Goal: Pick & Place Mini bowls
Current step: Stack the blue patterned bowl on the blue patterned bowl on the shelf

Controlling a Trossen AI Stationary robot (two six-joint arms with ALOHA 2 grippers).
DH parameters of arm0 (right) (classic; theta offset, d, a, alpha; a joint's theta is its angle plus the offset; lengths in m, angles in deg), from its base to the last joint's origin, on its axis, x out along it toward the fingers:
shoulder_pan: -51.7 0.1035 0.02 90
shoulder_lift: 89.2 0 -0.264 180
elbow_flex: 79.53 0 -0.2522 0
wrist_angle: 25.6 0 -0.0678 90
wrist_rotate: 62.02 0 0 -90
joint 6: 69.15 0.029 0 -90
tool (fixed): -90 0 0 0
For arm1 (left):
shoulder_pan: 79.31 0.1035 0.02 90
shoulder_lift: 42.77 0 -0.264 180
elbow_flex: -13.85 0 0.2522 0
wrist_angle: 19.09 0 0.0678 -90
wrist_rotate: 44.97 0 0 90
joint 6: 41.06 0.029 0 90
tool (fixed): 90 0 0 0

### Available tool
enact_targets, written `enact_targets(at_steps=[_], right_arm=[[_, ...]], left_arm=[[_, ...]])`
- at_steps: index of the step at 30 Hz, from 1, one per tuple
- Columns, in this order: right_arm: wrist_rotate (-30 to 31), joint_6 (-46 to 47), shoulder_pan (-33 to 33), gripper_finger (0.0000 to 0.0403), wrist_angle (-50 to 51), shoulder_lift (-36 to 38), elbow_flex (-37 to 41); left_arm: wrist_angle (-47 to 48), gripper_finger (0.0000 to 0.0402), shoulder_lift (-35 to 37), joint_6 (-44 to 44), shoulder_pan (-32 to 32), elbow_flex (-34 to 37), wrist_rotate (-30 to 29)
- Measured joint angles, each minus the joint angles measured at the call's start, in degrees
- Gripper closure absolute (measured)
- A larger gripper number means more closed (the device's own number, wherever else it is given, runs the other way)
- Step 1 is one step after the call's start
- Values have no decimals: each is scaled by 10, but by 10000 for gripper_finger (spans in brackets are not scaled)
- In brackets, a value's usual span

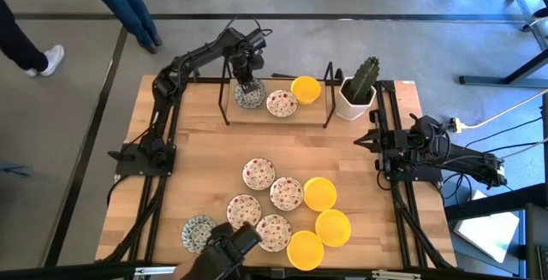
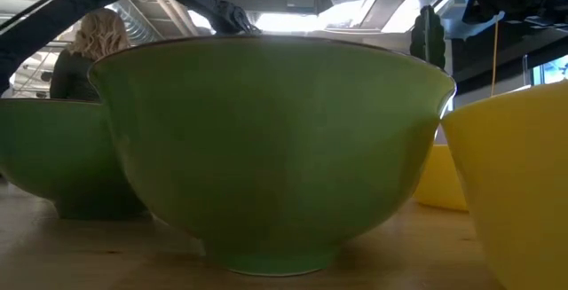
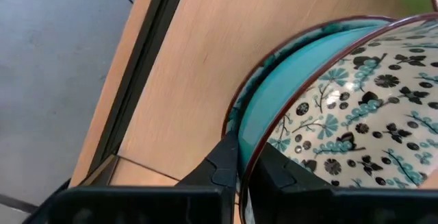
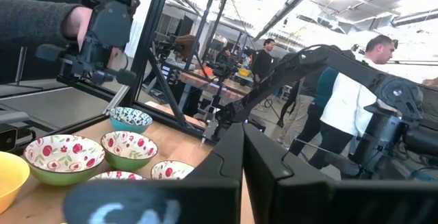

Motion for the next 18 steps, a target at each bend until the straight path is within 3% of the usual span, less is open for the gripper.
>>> enact_targets(at_steps=[10,18], right_arm=[[0,0,0,393,0,0,0],[0,0,0,393,0,0,0]], left_arm=[[3,377,-7,5,0,0,-1],[11,319,-7,7,-4,0,-4]])
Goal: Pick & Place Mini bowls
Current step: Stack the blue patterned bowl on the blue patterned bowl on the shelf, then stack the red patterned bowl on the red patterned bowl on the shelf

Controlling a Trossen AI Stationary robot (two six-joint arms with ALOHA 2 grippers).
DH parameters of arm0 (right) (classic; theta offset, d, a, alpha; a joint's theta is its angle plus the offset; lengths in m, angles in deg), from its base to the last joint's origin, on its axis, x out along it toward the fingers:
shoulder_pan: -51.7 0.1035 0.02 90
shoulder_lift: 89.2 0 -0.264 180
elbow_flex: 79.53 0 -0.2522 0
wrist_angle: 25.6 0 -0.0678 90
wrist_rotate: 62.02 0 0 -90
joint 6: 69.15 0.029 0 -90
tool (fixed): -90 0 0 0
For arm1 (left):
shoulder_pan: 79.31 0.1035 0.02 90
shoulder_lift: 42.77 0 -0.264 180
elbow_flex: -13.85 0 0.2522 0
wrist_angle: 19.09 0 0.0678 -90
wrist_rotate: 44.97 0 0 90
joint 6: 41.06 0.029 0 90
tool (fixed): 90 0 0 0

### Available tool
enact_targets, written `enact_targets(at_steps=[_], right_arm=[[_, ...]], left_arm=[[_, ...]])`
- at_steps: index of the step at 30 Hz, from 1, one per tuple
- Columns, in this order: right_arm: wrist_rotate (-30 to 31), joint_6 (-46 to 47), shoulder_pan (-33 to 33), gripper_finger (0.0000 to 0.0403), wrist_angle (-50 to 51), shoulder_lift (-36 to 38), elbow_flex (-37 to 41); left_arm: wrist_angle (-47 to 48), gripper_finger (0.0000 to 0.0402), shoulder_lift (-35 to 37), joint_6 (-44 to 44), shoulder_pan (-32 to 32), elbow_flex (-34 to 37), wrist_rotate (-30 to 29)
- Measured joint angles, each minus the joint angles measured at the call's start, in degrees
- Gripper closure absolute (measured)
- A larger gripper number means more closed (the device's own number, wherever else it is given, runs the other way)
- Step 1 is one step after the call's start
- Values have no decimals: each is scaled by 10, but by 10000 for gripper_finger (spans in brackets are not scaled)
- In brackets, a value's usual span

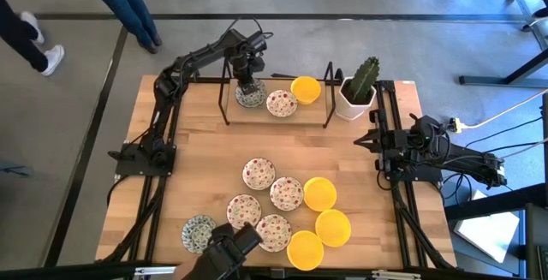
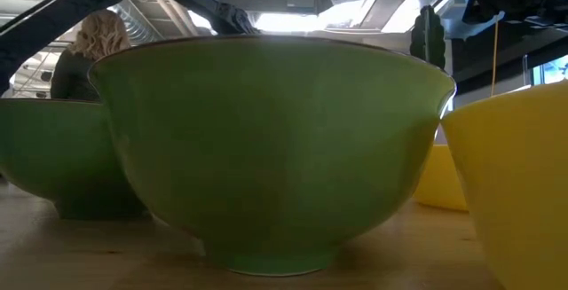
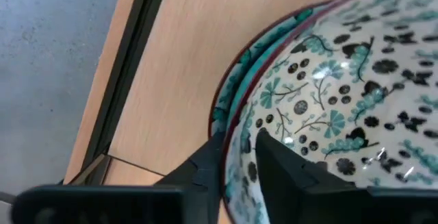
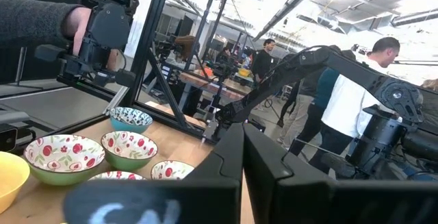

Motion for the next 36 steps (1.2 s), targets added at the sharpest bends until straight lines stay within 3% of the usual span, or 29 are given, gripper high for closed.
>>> enact_targets(at_steps=[9,16,31,36], right_arm=[[0,0,0,393,0,0,0],[0,0,0,393,0,0,0],[0,-1,0,393,0,0,0],[0,-1,0,393,0,0,0]], left_arm=[[6,236,2,5,-5,0,-1],[21,200,2,15,-4,-13,-14],[12,196,2,44,-6,-56,-29],[49,225,23,57,-23,-56,-46]])
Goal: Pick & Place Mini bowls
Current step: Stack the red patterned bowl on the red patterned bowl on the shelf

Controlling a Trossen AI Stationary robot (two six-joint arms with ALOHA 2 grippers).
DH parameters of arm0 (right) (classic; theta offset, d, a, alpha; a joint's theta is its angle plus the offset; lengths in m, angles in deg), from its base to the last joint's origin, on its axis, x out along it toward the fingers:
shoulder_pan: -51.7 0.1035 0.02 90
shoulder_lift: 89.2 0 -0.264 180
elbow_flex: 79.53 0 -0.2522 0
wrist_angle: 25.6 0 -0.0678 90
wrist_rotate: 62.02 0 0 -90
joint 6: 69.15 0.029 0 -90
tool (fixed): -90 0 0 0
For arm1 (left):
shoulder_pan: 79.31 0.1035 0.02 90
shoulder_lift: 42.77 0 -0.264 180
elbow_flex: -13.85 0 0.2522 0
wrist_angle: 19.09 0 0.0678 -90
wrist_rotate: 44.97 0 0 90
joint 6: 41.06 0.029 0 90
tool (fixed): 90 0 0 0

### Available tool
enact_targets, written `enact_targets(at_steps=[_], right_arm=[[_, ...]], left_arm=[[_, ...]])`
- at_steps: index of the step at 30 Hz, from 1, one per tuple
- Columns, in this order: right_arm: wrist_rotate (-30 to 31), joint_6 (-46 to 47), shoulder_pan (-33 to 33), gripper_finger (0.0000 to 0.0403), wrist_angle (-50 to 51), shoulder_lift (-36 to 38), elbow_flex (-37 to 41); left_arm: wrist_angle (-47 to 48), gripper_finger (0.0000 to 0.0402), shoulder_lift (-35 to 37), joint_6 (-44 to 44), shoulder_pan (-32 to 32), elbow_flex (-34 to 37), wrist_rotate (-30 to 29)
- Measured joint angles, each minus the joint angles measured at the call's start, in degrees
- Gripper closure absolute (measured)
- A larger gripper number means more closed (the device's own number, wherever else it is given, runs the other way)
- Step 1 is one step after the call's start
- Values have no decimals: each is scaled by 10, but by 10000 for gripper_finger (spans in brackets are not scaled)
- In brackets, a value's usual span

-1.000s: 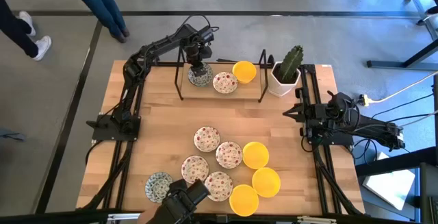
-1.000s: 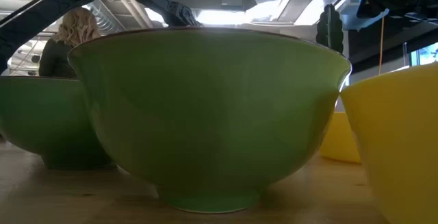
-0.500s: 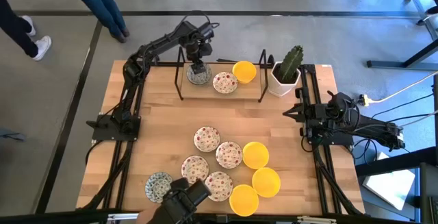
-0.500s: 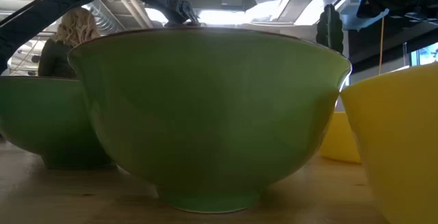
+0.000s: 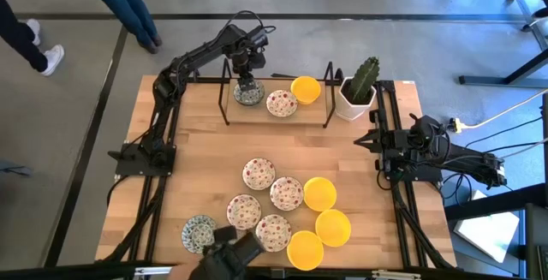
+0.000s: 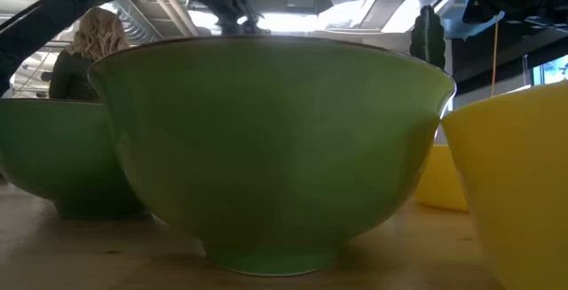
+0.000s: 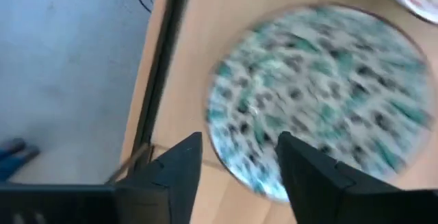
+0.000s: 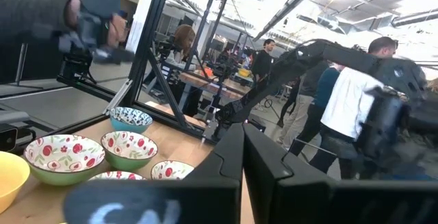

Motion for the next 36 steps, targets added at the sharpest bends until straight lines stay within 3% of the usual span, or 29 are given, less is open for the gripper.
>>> enact_targets(at_steps=[8,12,17,22,30,36], right_arm=[[0,-13,0,393,0,0,0],[0,-13,0,393,0,0,0],[0,-13,0,393,0,0,0],[0,-13,0,393,0,0,0],[0,-13,0,393,0,0,0],[0,-13,0,393,0,0,0]], left_arm=[[25,345,146,1,-98,0,-79],[-7,394,242,-10,-160,6,-58],[-81,397,366,-82,-230,76,-4],[-151,399,498,-79,-284,216,9],[-448,399,732,-48,-319,529,12],[-611,400,842,-44,-320,701,78]])
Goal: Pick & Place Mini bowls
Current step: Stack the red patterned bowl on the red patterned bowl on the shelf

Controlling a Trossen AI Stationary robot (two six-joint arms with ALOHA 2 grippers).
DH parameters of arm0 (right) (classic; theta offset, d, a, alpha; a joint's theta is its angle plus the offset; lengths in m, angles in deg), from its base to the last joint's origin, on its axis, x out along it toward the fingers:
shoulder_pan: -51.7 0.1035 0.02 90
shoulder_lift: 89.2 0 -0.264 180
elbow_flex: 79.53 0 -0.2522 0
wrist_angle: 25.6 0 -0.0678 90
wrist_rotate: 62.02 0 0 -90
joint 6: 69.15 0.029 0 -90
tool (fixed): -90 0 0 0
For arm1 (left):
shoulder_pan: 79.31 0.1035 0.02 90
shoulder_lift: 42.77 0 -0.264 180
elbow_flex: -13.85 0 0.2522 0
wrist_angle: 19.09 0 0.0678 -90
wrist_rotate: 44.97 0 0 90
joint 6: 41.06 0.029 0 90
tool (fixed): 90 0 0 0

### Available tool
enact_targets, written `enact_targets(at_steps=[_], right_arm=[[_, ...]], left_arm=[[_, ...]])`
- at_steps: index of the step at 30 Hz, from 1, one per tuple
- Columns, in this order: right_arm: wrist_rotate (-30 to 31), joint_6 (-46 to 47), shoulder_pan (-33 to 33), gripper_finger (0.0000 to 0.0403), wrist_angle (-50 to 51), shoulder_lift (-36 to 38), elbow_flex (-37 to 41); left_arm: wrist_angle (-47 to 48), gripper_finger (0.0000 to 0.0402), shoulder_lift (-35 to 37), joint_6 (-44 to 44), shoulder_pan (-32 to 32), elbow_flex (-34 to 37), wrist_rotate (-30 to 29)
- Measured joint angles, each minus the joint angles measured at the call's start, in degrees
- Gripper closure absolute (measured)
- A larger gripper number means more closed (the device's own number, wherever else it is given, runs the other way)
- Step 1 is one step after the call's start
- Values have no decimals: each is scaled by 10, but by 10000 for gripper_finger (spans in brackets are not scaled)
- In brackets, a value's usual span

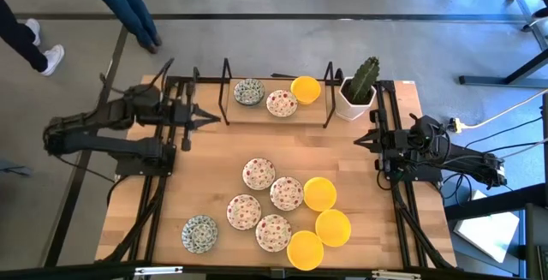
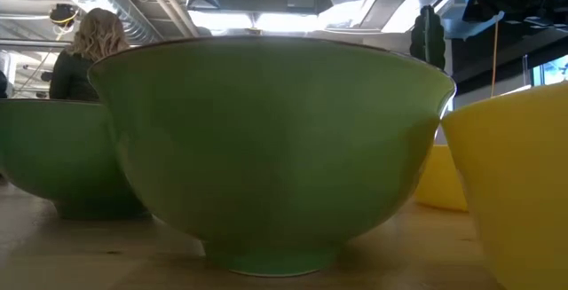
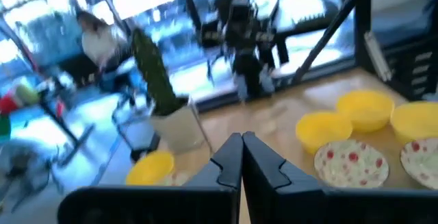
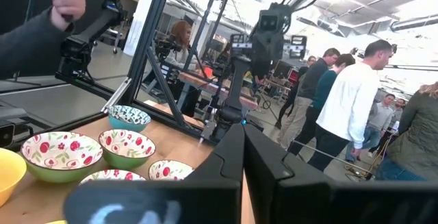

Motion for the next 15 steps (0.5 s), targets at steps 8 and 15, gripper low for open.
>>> enact_targets(at_steps=[8,15], right_arm=[[0,0,0,393,0,0,0],[0,0,0,393,3,0,0]], left_arm=[[-154,400,100,13,1,159,26],[-176,400,209,26,1,230,41]])
